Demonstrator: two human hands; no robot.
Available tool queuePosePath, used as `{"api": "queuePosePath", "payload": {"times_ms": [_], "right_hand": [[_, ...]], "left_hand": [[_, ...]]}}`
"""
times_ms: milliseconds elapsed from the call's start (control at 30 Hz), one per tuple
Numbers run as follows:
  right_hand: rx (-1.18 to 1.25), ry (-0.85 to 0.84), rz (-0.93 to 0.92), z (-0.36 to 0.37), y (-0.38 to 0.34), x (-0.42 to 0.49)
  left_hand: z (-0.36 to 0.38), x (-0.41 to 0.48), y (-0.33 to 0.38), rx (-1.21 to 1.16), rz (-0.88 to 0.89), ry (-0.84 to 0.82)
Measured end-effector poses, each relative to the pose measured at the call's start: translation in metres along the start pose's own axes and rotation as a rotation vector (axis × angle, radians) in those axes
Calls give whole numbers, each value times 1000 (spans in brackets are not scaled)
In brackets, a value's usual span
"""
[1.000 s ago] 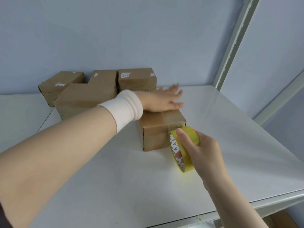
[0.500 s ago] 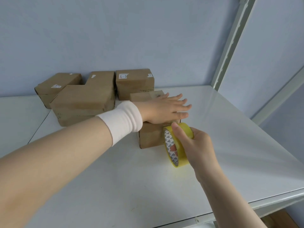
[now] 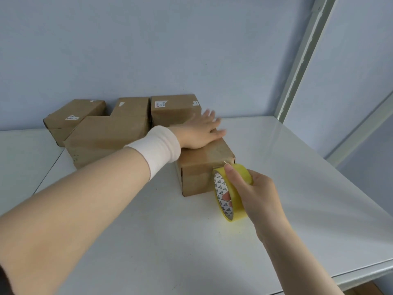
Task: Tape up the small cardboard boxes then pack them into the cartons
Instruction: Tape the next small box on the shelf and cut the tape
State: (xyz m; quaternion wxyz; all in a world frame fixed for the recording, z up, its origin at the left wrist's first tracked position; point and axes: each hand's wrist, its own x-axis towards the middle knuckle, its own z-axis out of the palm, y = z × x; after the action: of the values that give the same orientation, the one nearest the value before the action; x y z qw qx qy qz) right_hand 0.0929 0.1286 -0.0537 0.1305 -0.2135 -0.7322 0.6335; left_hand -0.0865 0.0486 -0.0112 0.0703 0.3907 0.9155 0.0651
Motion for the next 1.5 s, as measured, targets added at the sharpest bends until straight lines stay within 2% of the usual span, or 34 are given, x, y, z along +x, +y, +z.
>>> {"api": "queuePosePath", "payload": {"times_ms": [100,233,300,367,467,567,667,700,833,933,1000,1133,1233,1267,1367,1500], "right_hand": [[4,4,-4,0,0,1],[13,3,-19,1,0,2],[18,4,-24,1,0,4],[33,-3,-22,1,0,6],[15,-12,-26,3,0,14],[-28,-127,-39,0,-1,19],[49,-335,-57,-14,5,16],[57,-352,-80,-17,10,12],[12,-125,-148,-13,28,-3],[-24,-74,-140,-7,24,-7],[-21,-80,-137,-6,17,-6],[17,-104,-131,-6,14,-7],[38,-103,-129,-6,15,-8],[41,-106,-122,-5,14,-8],[63,-139,-94,-6,11,-6],[88,-212,-92,-14,8,-6]], "left_hand": [[1,5,-1,19,-10,-75],[2,-1,14,58,101,-91],[3,-10,19,-3,133,-114],[3,-21,25,-109,218,-104],[12,-27,27,-22,342,-114],[19,-21,18,15,329,-65],[22,-15,13,11,335,-23],[23,-13,12,12,340,-15],[26,-10,11,-14,348,-16],[26,-12,13,10,330,-1],[24,-17,14,2,296,68],[23,-56,-2,-72,252,356],[35,-87,-30,48,126,303],[40,-93,-36,6,90,296],[48,-98,-39,-226,117,462],[50,-100,-37,-282,132,535]]}}
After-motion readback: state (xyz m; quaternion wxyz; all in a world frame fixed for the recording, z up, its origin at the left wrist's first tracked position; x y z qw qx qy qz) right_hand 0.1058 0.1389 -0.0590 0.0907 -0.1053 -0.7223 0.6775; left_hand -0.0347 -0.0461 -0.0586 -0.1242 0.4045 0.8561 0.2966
